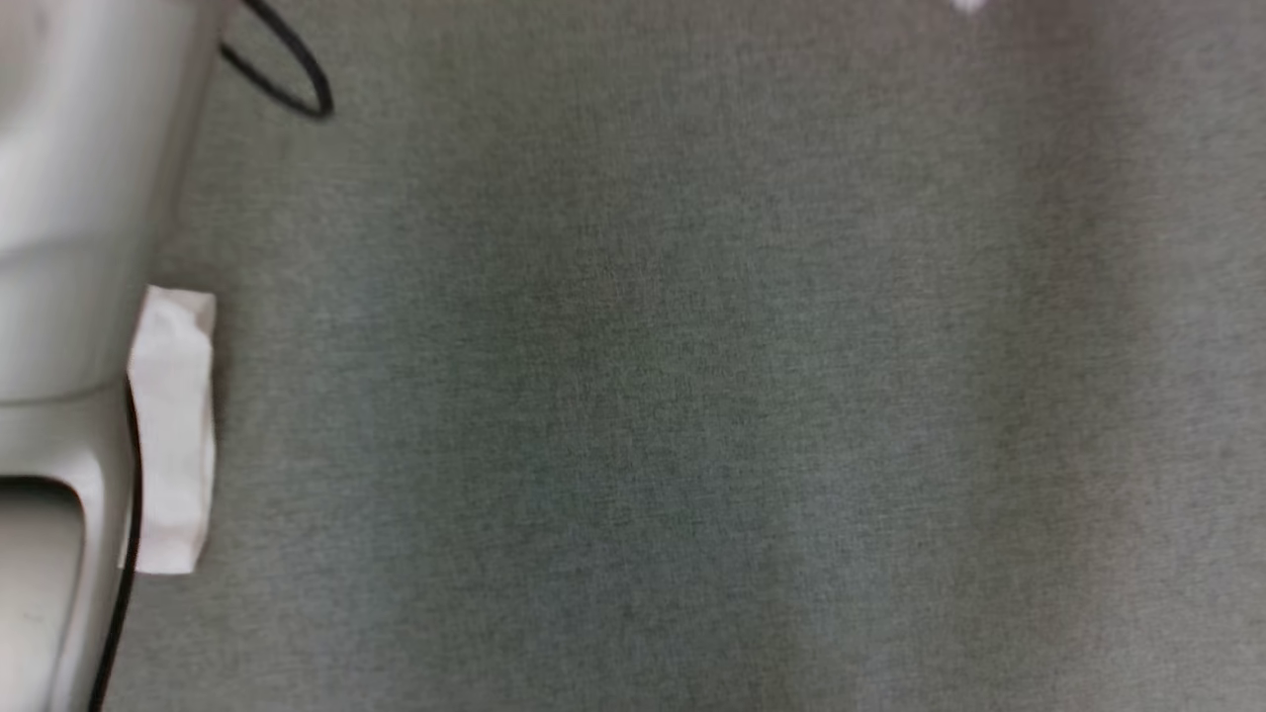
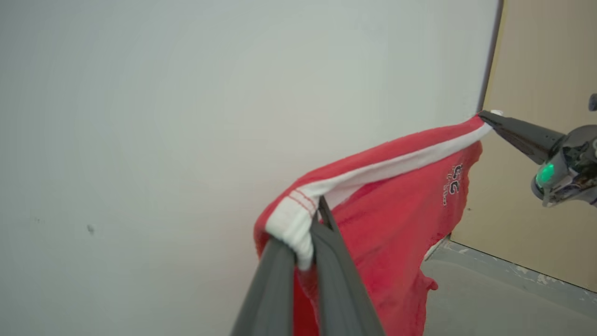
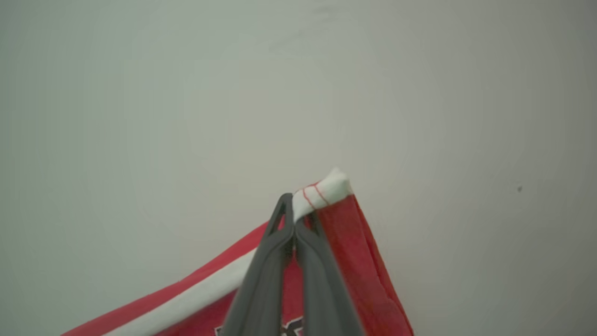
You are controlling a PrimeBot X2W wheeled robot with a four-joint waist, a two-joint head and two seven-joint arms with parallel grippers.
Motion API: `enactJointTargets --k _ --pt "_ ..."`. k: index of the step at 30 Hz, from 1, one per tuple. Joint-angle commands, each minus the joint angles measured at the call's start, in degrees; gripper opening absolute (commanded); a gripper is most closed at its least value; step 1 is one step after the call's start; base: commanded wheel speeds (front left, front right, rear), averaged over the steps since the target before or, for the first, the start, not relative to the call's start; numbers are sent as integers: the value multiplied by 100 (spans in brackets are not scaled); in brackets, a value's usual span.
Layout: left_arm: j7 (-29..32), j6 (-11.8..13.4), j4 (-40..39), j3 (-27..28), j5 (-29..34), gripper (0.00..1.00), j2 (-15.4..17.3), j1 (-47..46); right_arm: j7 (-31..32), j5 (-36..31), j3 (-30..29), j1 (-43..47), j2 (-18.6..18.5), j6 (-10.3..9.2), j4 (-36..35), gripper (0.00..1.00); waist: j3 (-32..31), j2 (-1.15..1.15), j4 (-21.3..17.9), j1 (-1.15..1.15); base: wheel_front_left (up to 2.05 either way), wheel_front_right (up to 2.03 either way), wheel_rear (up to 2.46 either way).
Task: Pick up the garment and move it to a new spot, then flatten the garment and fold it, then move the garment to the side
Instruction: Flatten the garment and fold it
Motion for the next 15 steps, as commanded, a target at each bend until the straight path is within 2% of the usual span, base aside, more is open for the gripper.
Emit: enactJointTargets --k 1,5,8,11,15 --pt "-202 -7 217 9 48 0 28 -130 -179 87 68 -114 6 -12 204 0 511 0 -133 -2 0 0 0" --pt "-828 -20 899 -366 -9 0 -67 -487 -759 440 551 -345 -3 -11 845 0 744 0 -220 -2 0 0 0" --pt "-1197 -21 1231 -726 -243 0 -43 -280 -1105 669 894 60 -4 -11 1087 0 744 0 -201 -2 0 0 0" --pt "-1508 -22 1364 -1147 -529 0 64 63 -1362 900 1269 635 -3 -11 1017 0 616 0 -196 -2 0 0 0" --pt "-1873 -14 1168 -1680 -952 0 249 768 -1515 1146 1690 1870 -73 -11 484 0 317 0 -143 -2 0 0 0"
